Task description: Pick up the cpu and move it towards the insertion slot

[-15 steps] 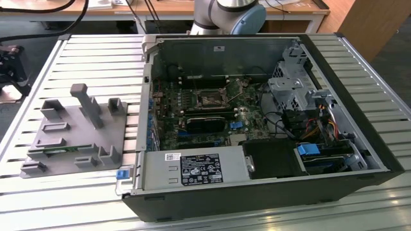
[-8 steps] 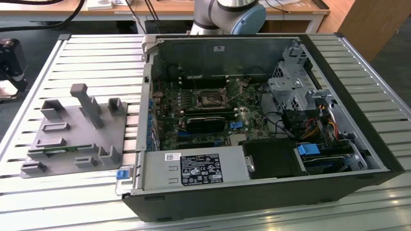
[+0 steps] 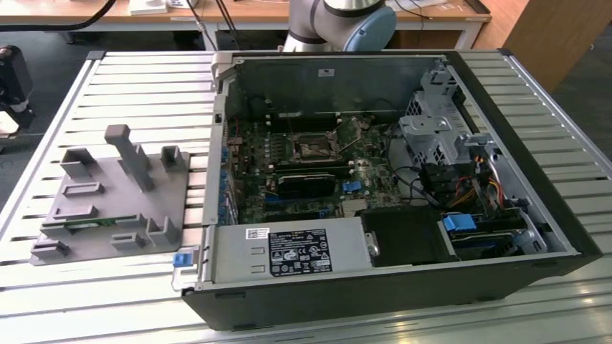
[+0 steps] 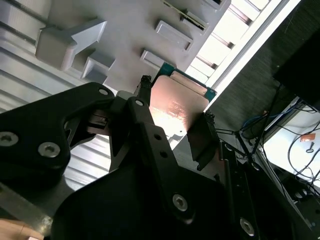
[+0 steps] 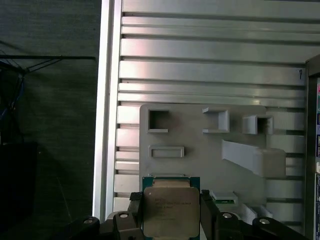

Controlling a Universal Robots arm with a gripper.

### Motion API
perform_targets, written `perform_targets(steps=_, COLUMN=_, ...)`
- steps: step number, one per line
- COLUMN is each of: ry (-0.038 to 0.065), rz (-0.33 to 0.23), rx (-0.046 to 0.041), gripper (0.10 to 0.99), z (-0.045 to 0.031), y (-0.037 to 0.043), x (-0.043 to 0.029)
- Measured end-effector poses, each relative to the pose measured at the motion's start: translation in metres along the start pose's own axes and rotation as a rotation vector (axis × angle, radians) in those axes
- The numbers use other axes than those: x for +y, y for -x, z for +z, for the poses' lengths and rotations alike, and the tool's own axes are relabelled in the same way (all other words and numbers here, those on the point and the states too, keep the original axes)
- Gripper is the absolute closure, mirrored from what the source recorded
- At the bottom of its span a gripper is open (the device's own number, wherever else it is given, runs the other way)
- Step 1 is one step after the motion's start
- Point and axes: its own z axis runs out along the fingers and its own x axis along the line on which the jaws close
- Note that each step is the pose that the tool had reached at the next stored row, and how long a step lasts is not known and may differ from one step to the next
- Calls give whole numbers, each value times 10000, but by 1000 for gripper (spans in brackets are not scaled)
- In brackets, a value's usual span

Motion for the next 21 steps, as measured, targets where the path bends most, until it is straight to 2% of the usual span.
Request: perform_targets(steps=21, ry=0, rz=0, rx=0, gripper=545, z=-378, y=-1, x=15)
